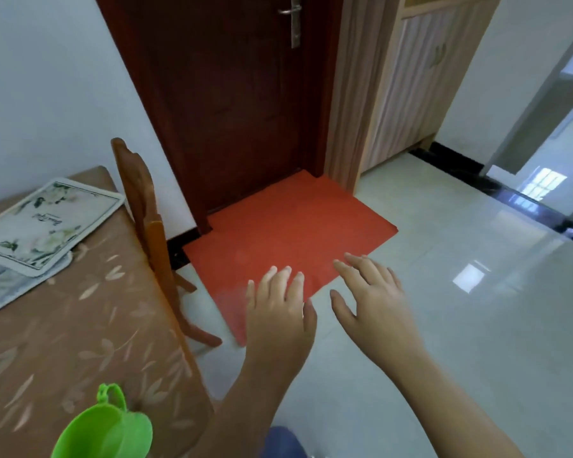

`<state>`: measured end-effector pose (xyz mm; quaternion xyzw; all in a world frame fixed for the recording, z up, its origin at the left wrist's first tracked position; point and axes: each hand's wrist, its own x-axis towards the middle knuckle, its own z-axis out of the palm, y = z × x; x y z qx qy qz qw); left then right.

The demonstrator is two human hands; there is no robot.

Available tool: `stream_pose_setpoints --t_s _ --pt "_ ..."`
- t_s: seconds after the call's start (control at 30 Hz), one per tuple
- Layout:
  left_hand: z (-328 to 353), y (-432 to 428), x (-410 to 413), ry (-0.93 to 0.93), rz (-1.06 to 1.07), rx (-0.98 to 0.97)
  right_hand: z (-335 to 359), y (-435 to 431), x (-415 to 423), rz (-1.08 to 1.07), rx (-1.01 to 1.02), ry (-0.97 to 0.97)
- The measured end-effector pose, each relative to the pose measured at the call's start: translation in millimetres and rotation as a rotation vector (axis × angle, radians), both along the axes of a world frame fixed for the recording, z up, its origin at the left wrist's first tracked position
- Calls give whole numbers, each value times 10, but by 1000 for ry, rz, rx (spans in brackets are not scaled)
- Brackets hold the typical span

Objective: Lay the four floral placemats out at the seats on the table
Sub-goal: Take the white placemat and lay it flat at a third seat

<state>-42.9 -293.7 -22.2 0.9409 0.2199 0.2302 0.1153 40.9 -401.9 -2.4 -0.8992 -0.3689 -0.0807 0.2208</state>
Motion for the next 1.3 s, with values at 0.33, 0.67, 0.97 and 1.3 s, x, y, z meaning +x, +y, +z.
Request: stream_pose_setpoints --t_s 0.33,0.67,0.97,1.3 --pt "-87 894 721 -61 246 -79 -85 1083 952 221 -48 27" --pt "-7 2449 1225 -193 519 -72 27 2950 1651 535 -99 -8" --pt "5 3188 1021 -154 809 -123 -65 4067 1597 822 -33 26" --pt "-281 4004 786 -74 1230 -90 -240 5335 1400 1237 -9 4"
